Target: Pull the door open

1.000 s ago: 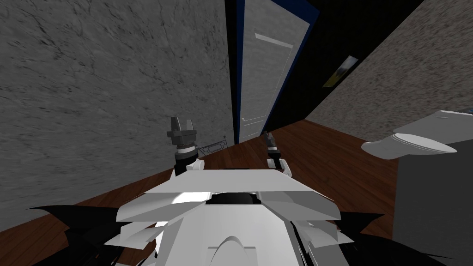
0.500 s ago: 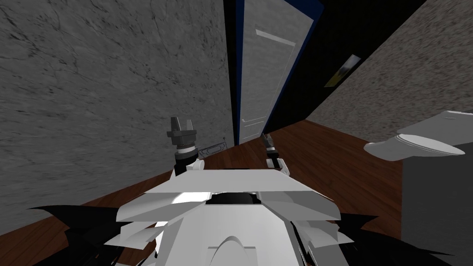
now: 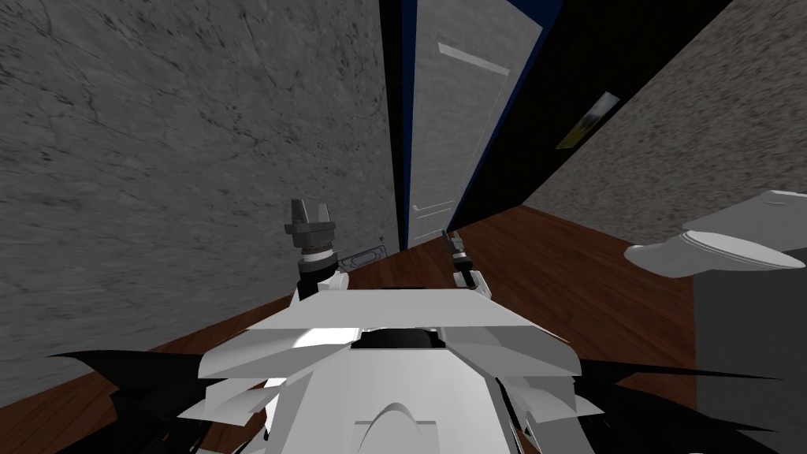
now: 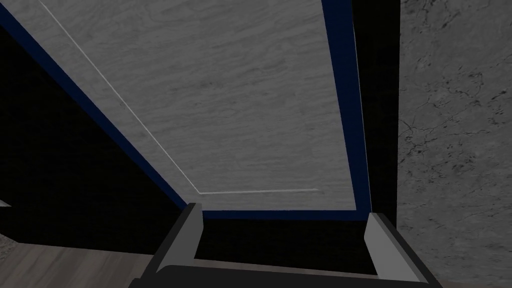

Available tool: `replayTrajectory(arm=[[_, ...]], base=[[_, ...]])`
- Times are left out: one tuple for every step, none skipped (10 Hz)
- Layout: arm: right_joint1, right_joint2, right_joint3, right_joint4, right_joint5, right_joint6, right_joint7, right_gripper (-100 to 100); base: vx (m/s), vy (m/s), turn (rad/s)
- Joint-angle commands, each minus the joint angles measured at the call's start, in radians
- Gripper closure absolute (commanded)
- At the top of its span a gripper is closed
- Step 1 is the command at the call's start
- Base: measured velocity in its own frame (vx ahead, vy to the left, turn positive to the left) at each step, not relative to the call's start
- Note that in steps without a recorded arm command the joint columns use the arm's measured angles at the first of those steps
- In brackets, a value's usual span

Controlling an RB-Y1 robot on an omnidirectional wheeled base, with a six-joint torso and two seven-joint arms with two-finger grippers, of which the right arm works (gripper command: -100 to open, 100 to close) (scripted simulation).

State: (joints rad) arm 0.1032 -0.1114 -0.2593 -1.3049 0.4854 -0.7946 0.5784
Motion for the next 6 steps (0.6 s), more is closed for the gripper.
replayTrajectory(arm=[[-0.019, -0.001, -0.009, 0.049, 0.024, -0.018, 0.026, -100], [-0.030, -0.002, -0.014, 0.076, 0.038, -0.028, 0.040, -100], [-0.041, -0.003, -0.020, 0.104, 0.052, -0.039, 0.055, -100], [-0.052, -0.003, -0.025, 0.132, 0.066, -0.049, 0.068, -100], [-0.063, -0.004, -0.030, 0.160, 0.079, -0.058, 0.082, -100], [-0.074, -0.005, -0.035, 0.187, 0.093, -0.068, 0.096, -100]], base=[[0.107, -0.004, -0.004], [0.101, -0.007, -0.005], [0.092, -0.001, -0.003], [0.091, 0.002, -0.005], [0.100, 0.008, -0.004], [0.093, 0.003, -0.005]])
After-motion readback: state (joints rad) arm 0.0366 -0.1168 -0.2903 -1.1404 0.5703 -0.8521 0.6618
